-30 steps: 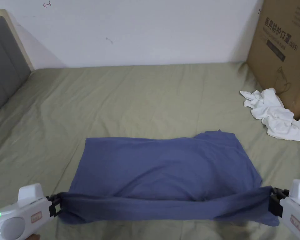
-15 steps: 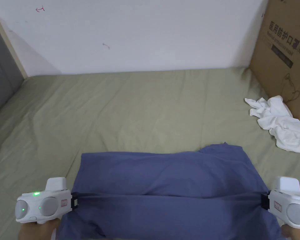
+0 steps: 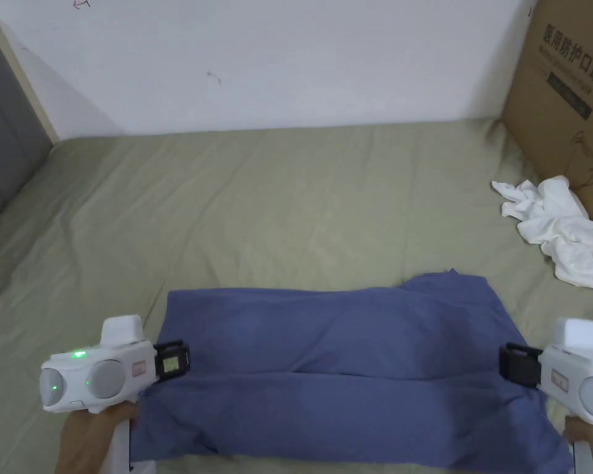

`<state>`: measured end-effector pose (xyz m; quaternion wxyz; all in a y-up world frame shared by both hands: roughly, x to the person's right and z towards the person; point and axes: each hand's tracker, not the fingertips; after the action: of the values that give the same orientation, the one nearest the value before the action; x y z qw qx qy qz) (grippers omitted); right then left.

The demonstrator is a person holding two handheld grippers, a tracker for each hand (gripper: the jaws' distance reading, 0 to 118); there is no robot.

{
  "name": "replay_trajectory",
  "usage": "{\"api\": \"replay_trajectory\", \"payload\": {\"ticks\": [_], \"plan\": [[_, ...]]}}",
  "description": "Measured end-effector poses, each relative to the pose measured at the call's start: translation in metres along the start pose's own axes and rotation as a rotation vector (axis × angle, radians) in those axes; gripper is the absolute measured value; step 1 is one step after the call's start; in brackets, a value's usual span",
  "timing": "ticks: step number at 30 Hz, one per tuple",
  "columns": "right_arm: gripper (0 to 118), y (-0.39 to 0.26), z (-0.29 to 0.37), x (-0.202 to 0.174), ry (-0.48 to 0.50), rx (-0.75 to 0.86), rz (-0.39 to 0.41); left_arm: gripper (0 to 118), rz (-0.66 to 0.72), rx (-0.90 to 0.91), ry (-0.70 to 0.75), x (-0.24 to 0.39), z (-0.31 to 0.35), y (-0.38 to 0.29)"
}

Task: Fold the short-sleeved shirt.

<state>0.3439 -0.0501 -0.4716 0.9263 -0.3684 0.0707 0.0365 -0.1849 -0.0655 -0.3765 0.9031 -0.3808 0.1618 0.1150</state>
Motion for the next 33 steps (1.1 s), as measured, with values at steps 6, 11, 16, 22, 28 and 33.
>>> {"api": "replay_trajectory", "payload": {"ticks": [6, 11, 16, 22, 28, 33], "plan": [[95, 0.038, 0.107, -0.01, 0.05, 0.325, 0.055, 99, -0.022, 0.324, -0.055, 0.023, 0.103, 0.018], [95, 0.035, 0.169, -0.018, 0.046, 0.487, 0.063, 97, -0.052, 0.479, -0.007, 0.034, 0.156, 0.007], [90, 0.017, 0.196, -0.024, 0.008, 0.556, 0.053, 76, -0.109, 0.603, 0.028, 0.041, 0.183, -0.018], [2, 0.0, 0.204, -0.03, -0.024, 0.588, 0.043, 0, -0.136, 0.648, -0.029, 0.046, 0.196, -0.042], [0, -0.001, 0.201, -0.029, -0.006, 0.589, 0.037, 0, -0.106, 0.587, -0.026, 0.039, 0.192, -0.044], [0, -0.001, 0.197, -0.027, 0.008, 0.579, 0.028, 0, -0.113, 0.42, -0.03, 0.025, 0.163, -0.04]]}}
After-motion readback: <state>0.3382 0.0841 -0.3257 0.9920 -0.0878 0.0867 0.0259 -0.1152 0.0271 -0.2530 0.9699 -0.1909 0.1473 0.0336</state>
